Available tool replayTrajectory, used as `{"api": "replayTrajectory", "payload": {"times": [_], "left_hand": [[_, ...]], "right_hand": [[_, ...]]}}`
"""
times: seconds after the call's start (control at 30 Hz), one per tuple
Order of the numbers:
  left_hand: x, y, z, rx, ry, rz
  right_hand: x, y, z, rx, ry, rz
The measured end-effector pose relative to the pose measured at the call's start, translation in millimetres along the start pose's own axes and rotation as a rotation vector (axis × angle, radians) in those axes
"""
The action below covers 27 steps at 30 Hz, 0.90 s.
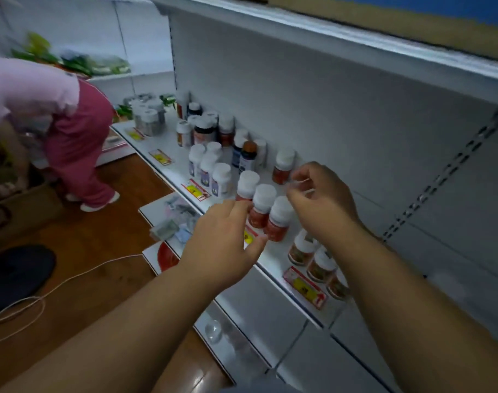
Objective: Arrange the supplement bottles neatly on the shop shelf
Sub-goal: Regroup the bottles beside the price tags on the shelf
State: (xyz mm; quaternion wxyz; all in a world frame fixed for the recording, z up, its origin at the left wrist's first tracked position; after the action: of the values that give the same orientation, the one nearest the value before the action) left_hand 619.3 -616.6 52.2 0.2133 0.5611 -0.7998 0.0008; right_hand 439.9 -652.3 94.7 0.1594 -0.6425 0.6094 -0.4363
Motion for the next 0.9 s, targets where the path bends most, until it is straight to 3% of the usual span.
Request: {"api": "replayTrajectory", "payload": {"times": [0.23, 0.37, 0.47, 0.7, 0.9], "left_hand": [[72.4, -48.5, 8.1, 0.004, -0.024, 0.071], [116.3, -68.3, 25.2, 0.013, -0.072, 0.264], [147.2, -82.9, 39.8, 0.013, -0.118, 0.469], [180.3, -99.1, 56.6, -0.088, -0.092, 0.895], [191.3, -99.7, 58.7, -0.156, -0.061, 0.990]], "right_hand": [[136.6, 46.4, 52.9, -0.302, -0.136, 0.112], [173.7, 76.7, 85.3, -0.532, -0.286, 0.179], [187.8, 82.1, 94.9, -0.703, -0.249, 0.168], [184.0, 83.2, 91.9, -0.537, -0.145, 0.385], [147.1, 67.3, 92.3, -0.319, -0.172, 0.455]]}}
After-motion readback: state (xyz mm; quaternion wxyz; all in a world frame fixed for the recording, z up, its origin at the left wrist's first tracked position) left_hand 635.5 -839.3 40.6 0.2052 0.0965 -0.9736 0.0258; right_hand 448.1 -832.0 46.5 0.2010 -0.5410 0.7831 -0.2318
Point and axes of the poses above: each hand's wrist, its own x-axis towards the middle knuckle, its own z-axis out of the palm, y = z × x, the point moved 5 cm from there along x, towards the middle knuckle, and after that the axes turned 11 degrees about x, right-handed, at the moved point
